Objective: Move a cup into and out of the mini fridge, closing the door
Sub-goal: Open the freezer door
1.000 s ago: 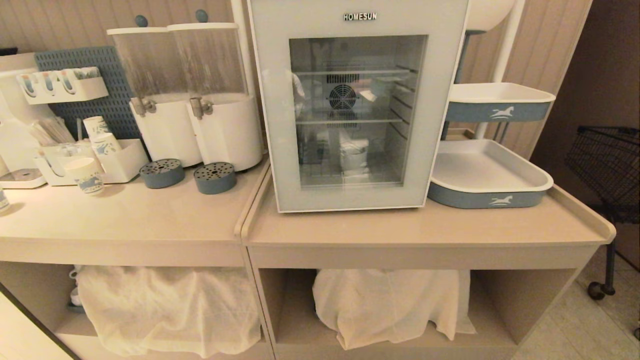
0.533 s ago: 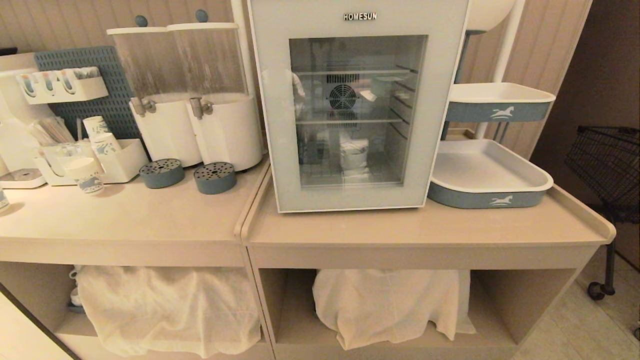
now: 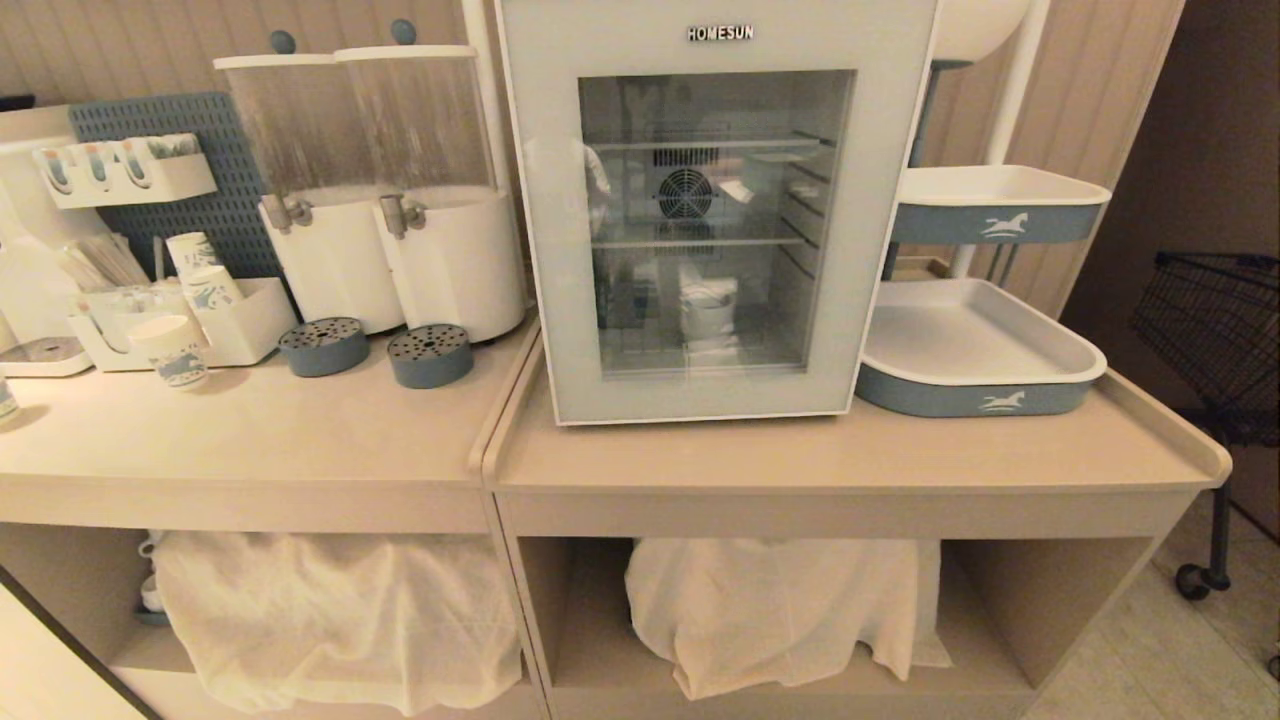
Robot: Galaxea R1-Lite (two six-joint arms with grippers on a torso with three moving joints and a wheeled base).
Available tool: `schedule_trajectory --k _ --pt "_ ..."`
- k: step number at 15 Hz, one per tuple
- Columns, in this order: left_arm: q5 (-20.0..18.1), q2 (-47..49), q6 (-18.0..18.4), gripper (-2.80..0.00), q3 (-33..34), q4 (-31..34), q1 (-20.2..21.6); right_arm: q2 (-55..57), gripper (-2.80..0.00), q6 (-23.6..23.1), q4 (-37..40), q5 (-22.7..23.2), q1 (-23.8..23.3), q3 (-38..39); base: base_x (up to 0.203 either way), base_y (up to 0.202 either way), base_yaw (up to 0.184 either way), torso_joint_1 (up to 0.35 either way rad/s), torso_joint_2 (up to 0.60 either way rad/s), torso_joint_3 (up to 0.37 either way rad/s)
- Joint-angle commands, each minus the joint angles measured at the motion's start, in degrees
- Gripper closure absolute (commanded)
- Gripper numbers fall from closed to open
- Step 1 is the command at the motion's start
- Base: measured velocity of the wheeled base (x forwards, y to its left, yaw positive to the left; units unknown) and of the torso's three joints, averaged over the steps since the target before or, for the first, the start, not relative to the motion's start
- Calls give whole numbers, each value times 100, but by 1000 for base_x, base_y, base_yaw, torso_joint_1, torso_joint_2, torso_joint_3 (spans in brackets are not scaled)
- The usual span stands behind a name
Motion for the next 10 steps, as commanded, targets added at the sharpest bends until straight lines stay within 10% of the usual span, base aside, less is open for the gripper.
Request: schedule_trajectory --k 1,10 --pt "5 -26 -7 0 229 -5 0 13 0 14 3 2 2 0 0 0 0 0 0 0" --pt "5 -26 -7 0 229 -5 0 13 0 23 3 -7 2 0 0 0 0 0 0 0"
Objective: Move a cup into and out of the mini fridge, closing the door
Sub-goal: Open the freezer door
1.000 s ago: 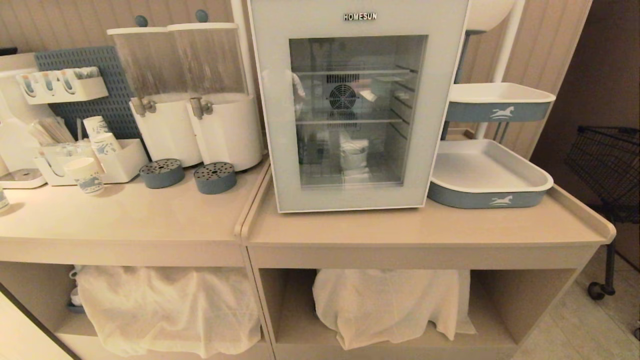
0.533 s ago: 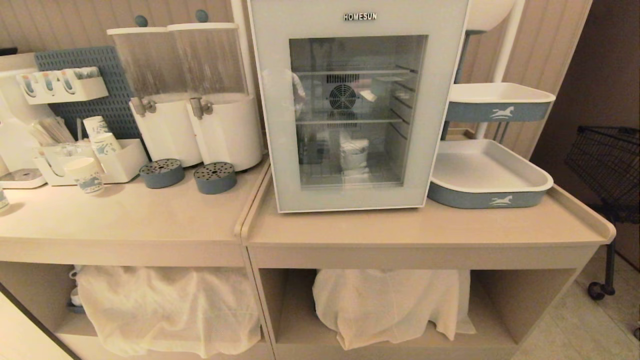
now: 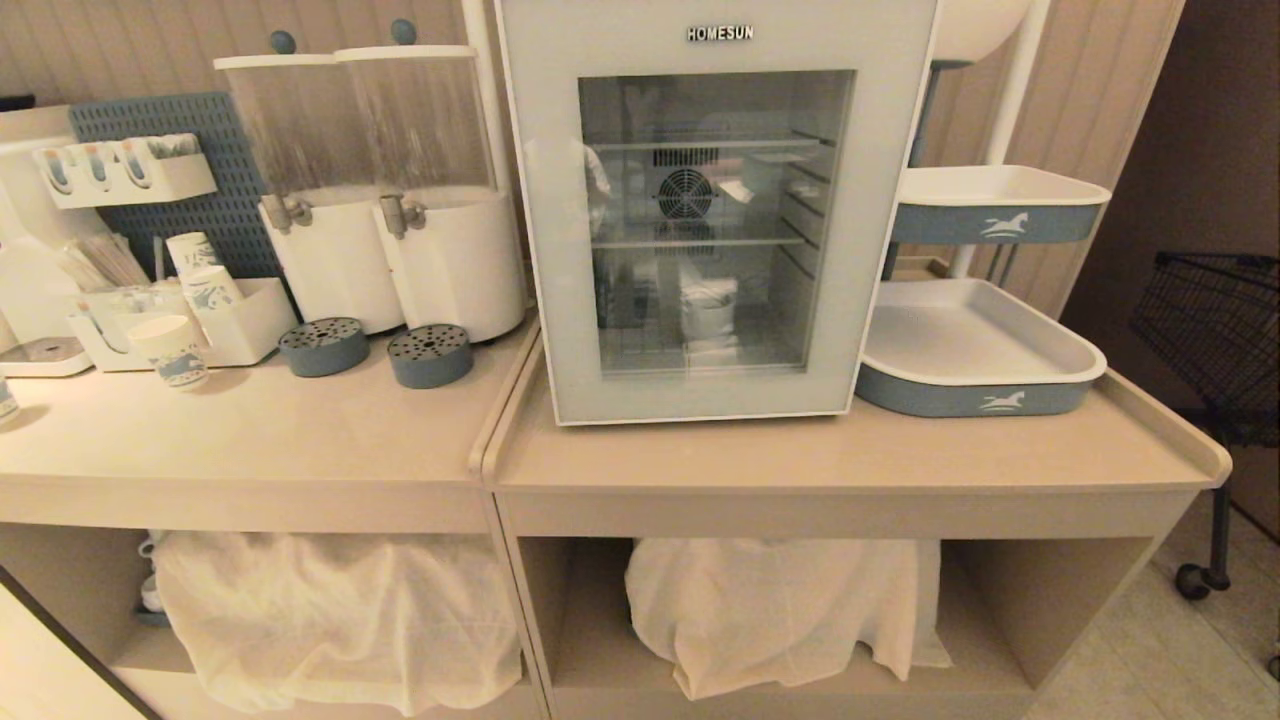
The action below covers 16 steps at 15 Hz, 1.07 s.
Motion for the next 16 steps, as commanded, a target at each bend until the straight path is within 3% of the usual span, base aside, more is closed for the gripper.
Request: schedule_trajectory --k 1,16 --pt "0 -26 -7 0 229 -7 0 13 0 -2 8 4 2 0 0 0 0 0 0 0" --pt "0 -26 -7 0 229 -7 0 13 0 42 8 -5 2 0 0 0 0 0 0 0"
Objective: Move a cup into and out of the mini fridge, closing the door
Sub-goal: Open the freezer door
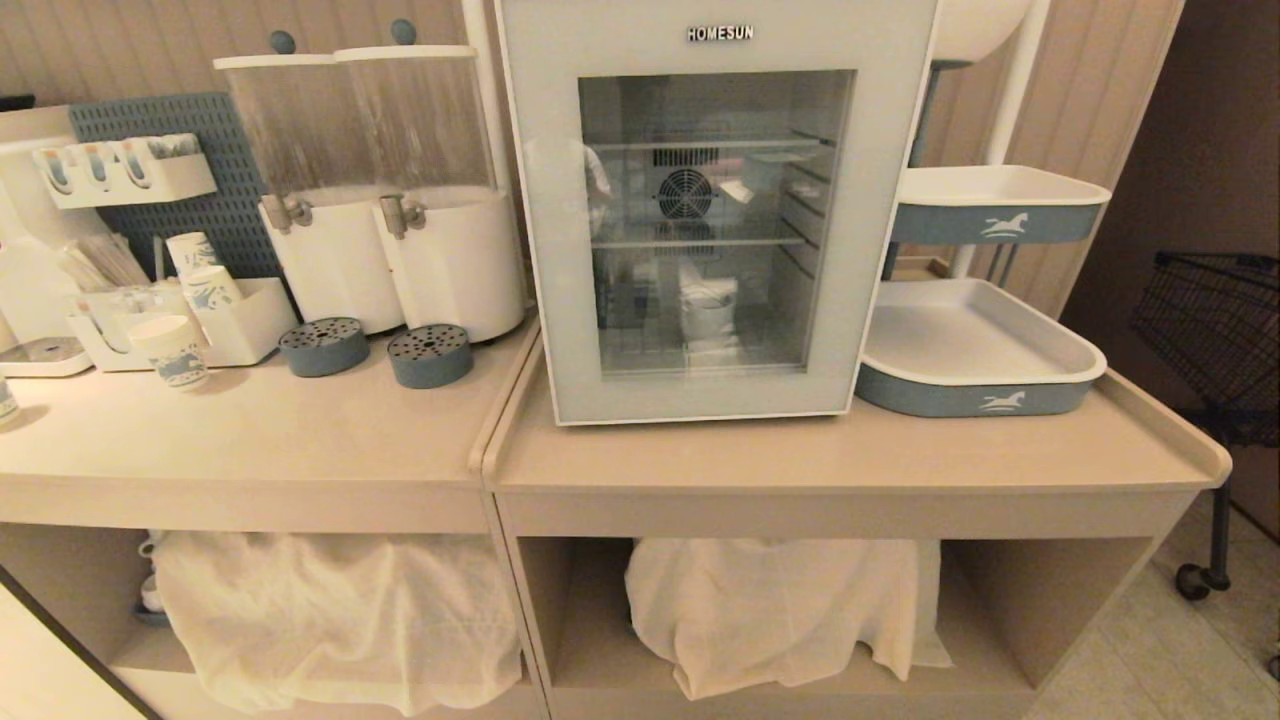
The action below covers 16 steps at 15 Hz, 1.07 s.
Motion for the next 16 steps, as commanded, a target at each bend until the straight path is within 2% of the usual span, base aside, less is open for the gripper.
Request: schedule_trajectory --k 1,12,16 --pt "0 -26 -9 0 229 -5 0 10 0 -2 6 3 0 0 0 0 0 0 0 0" --pt "-9 -26 9 0 229 -5 0 10 0 -3 6 3 0 0 0 0 0 0 0 0" --pt "-9 -26 9 0 229 -5 0 10 0 -2 6 3 0 0 159 0 0 2 4 2"
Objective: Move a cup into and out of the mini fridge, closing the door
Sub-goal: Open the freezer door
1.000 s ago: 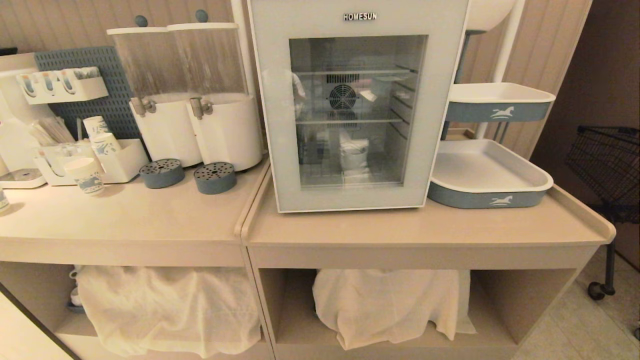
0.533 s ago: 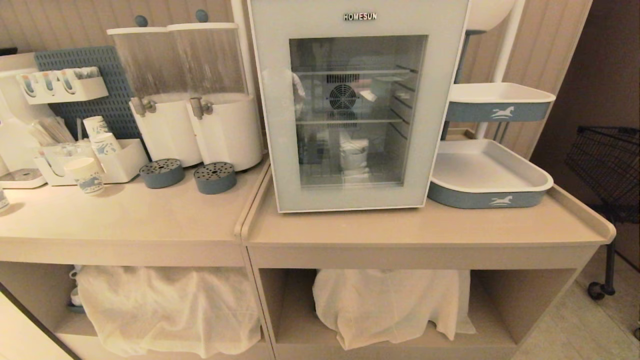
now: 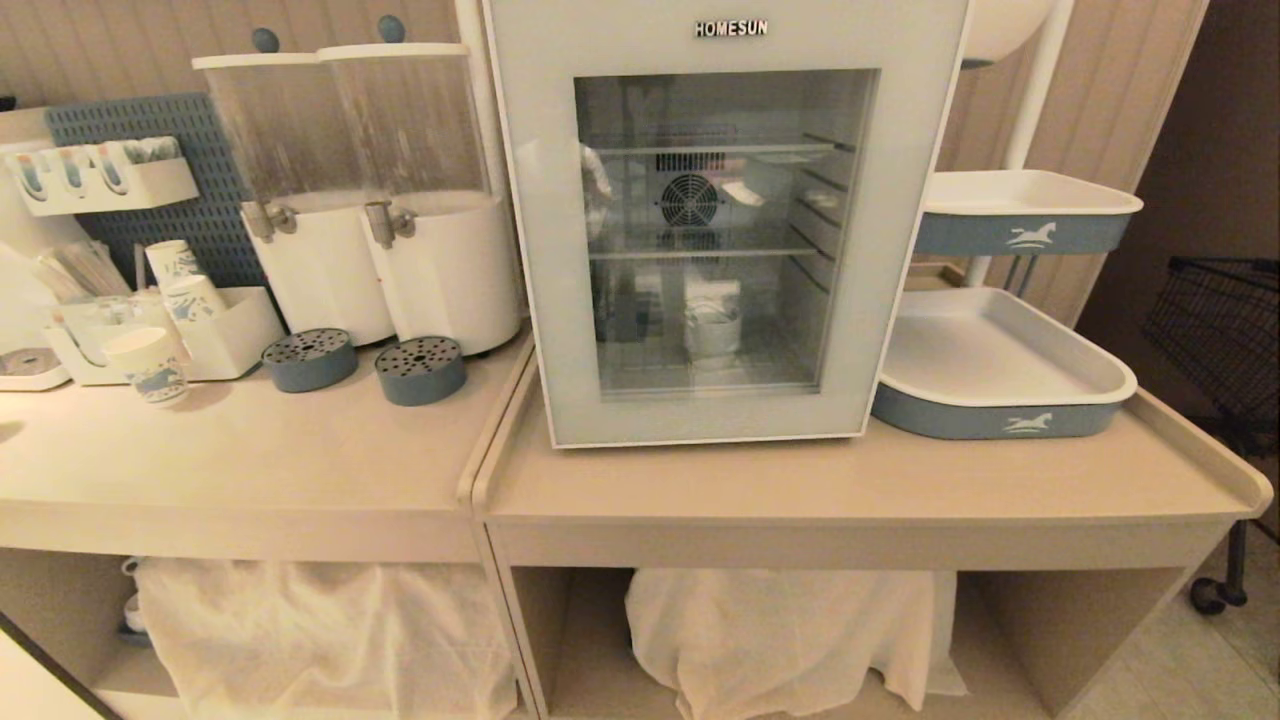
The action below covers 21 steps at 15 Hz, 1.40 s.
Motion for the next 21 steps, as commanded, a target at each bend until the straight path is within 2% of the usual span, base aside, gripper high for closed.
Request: schedule_trajectory --k 1,3,11,13,14,16,18,20,21 --pt "1 -26 -7 0 229 -8 0 8 0 -2 6 3 6 0 197 0 1 -4 4 9" --pt "1 -26 -7 0 229 -8 0 8 0 -11 6 3 6 0 131 0 3 6 6 1" --pt "-4 -26 168 0 229 30 0 8 0 -11 6 3 6 0 0 0 0 0 0 0" --pt "-38 26 144 0 182 395 0 8 0 -11 15 3 6 -3 0 0 0 0 0 0" --pt "-58 42 140 0 -86 726 0 8 0 -11 15 3 6 -9 0 0 0 0 0 0" --pt "-308 165 115 0 -1246 1778 0 8 0 -11 15 3 6 -7 0 0 0 0 0 0" --pt "-907 523 38 0 -2527 2758 -2 8 0 -11 15 3 6 -9 0 0 0 0 0 0" --pt "-1423 1196 -14 0 -3473 3284 -83 8 0 -11 15 3 6 0 0 0 0 0 0 0" --pt "-1548 1515 -17 0 -3839 3424 -247 8 0 -11 15 3 6 -9 0 0 0 0 0 0"
